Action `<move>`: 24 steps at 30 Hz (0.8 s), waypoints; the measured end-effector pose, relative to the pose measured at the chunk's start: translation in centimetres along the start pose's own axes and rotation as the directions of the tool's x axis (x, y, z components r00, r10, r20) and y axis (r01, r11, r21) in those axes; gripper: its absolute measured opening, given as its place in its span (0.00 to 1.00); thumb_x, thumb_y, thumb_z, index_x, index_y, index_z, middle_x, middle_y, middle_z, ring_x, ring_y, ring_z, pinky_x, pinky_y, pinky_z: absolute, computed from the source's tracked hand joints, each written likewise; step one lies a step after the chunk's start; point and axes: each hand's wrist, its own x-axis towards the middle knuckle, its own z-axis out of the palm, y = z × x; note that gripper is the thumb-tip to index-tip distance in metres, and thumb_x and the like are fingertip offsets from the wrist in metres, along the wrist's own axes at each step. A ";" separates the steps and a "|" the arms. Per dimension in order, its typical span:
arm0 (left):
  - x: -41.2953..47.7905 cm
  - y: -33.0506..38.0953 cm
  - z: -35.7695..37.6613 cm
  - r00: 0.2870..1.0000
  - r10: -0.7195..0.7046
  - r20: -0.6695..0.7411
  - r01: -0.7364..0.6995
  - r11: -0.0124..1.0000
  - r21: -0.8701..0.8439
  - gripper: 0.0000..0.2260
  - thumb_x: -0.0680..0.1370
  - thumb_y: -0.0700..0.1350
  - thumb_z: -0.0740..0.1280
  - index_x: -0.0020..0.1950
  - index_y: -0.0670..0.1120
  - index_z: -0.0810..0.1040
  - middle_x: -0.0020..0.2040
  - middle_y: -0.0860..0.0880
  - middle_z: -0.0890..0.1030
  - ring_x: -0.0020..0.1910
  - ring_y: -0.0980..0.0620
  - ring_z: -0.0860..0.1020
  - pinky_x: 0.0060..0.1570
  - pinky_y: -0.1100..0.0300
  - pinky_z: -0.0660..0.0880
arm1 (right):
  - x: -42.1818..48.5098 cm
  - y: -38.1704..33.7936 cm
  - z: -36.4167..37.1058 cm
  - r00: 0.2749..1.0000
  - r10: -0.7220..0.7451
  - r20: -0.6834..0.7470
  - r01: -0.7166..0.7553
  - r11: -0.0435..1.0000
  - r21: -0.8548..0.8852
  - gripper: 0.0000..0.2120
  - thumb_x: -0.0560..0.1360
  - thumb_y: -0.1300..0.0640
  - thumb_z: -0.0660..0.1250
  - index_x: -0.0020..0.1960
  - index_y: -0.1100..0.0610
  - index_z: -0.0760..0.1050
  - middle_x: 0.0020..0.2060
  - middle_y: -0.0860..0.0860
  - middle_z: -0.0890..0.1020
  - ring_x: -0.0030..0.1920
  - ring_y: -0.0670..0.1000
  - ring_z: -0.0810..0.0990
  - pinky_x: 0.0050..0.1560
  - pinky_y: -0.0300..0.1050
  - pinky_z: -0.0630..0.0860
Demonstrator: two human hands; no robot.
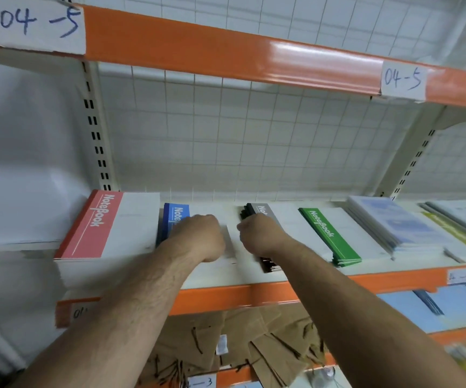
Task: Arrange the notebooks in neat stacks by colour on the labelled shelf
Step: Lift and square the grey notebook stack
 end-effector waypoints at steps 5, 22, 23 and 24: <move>1.6 5.1 0.1 0.987 -0.135 -0.085 0.023 0.650 -0.760 0.10 0.72 0.38 0.62 0.37 0.54 0.69 0.37 0.51 0.68 0.37 0.47 0.65 0.43 0.55 0.63 | -0.3 4.3 -2.6 0.982 0.021 -0.190 -0.004 0.996 0.089 0.14 0.74 0.66 0.59 0.53 0.65 0.82 0.50 0.58 0.84 0.52 0.58 0.82 0.53 0.50 0.80; 5.8 14.0 2.8 0.842 -0.468 0.269 0.376 0.149 -0.915 0.10 0.75 0.47 0.67 0.54 0.46 0.79 0.42 0.47 0.80 0.38 0.47 0.79 0.40 0.58 0.75 | 2.4 15.3 -7.5 0.987 -0.118 -0.109 0.127 0.988 0.088 0.13 0.76 0.63 0.61 0.54 0.62 0.83 0.51 0.56 0.85 0.53 0.56 0.82 0.52 0.45 0.78; 5.9 13.9 2.9 0.838 -0.472 0.274 0.383 0.149 -0.912 0.07 0.76 0.47 0.66 0.52 0.46 0.79 0.39 0.48 0.79 0.35 0.48 0.78 0.37 0.59 0.74 | 2.6 15.4 -7.6 0.988 -0.119 -0.096 0.128 0.987 0.094 0.13 0.76 0.63 0.61 0.53 0.62 0.83 0.51 0.56 0.85 0.53 0.56 0.82 0.52 0.44 0.78; 6.1 13.9 3.0 0.835 -0.478 0.273 0.386 0.153 -0.910 0.06 0.76 0.47 0.67 0.50 0.46 0.78 0.38 0.48 0.79 0.34 0.48 0.77 0.35 0.60 0.72 | 2.7 15.5 -7.7 0.989 -0.118 -0.086 0.126 0.986 0.106 0.13 0.76 0.63 0.61 0.53 0.61 0.83 0.51 0.56 0.85 0.53 0.56 0.81 0.52 0.44 0.78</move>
